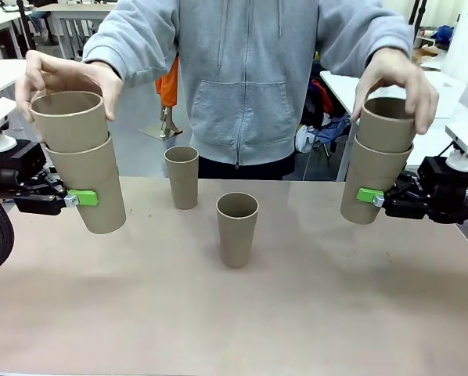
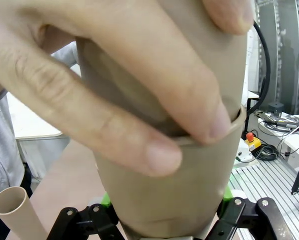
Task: Stack the cups and store them in the basket.
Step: Place the stack of Reusable plastic cups into the Pantry Basket.
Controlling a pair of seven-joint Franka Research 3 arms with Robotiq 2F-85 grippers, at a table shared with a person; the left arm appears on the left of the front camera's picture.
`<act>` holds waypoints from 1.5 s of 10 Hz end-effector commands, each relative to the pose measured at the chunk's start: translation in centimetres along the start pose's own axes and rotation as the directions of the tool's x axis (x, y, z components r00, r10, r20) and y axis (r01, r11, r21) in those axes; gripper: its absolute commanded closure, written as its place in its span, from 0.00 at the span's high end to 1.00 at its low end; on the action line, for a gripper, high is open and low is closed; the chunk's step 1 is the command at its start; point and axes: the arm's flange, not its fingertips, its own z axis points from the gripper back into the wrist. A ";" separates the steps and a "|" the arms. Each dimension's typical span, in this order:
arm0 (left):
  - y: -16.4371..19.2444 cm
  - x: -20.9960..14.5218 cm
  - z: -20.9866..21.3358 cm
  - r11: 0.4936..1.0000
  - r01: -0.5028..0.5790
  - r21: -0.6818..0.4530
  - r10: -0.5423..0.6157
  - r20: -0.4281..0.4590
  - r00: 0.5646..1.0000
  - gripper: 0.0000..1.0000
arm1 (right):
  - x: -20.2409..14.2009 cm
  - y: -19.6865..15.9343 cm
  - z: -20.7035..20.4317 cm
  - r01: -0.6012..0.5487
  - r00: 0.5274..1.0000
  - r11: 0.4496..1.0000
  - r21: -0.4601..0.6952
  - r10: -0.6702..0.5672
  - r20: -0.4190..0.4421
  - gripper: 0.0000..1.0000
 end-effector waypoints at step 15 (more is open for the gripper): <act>-0.1 0.5 0.2 1.000 0.000 0.004 0.000 0.007 1.000 0.85 | 0.2 0.0 0.0 -0.009 1.000 1.000 0.000 0.009 0.002 0.83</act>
